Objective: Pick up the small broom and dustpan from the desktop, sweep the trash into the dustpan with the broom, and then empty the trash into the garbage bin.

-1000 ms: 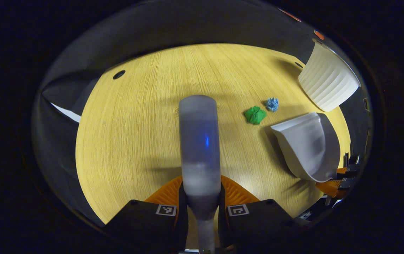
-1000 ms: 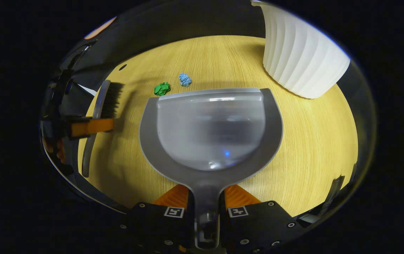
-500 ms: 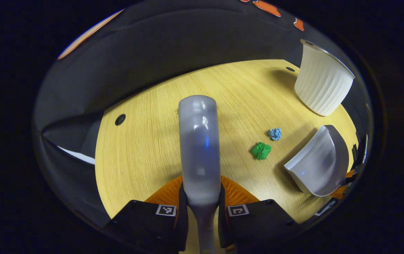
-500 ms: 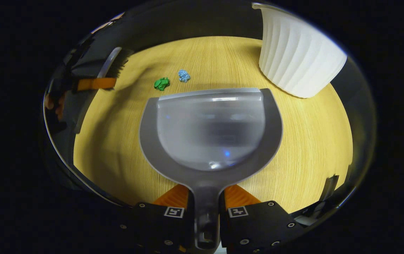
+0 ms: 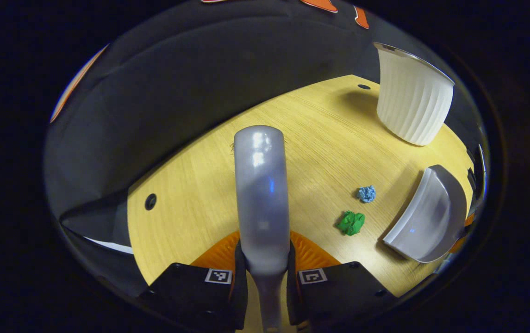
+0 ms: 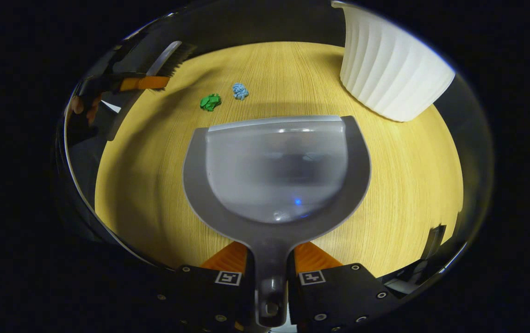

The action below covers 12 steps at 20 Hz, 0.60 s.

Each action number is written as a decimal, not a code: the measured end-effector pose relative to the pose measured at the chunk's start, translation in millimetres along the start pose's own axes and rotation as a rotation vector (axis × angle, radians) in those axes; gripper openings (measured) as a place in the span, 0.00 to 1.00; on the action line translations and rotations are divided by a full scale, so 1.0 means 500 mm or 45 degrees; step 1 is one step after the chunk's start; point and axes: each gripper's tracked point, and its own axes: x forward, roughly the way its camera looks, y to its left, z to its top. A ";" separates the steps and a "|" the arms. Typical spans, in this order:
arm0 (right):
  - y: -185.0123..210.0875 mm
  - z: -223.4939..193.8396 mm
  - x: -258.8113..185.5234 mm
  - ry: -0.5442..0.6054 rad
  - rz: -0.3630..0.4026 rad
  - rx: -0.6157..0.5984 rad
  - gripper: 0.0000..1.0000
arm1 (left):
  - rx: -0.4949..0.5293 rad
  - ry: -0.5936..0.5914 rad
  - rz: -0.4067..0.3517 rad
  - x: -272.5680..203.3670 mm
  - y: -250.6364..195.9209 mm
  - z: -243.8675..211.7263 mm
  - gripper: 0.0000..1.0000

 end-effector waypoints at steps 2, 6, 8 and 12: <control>-0.003 0.001 -0.004 0.012 -0.008 -0.021 0.31 | 0.026 0.018 -0.069 0.021 -0.022 0.009 0.38; 0.003 0.007 -0.001 0.046 -0.015 -0.086 0.31 | 0.090 0.061 -0.193 0.052 -0.075 0.022 0.38; 0.008 0.009 -0.002 0.057 0.001 -0.115 0.31 | 0.111 0.080 -0.254 0.069 -0.107 0.019 0.38; 0.027 0.012 0.004 0.084 0.038 -0.157 0.31 | 0.146 0.137 -0.353 0.093 -0.151 0.021 0.38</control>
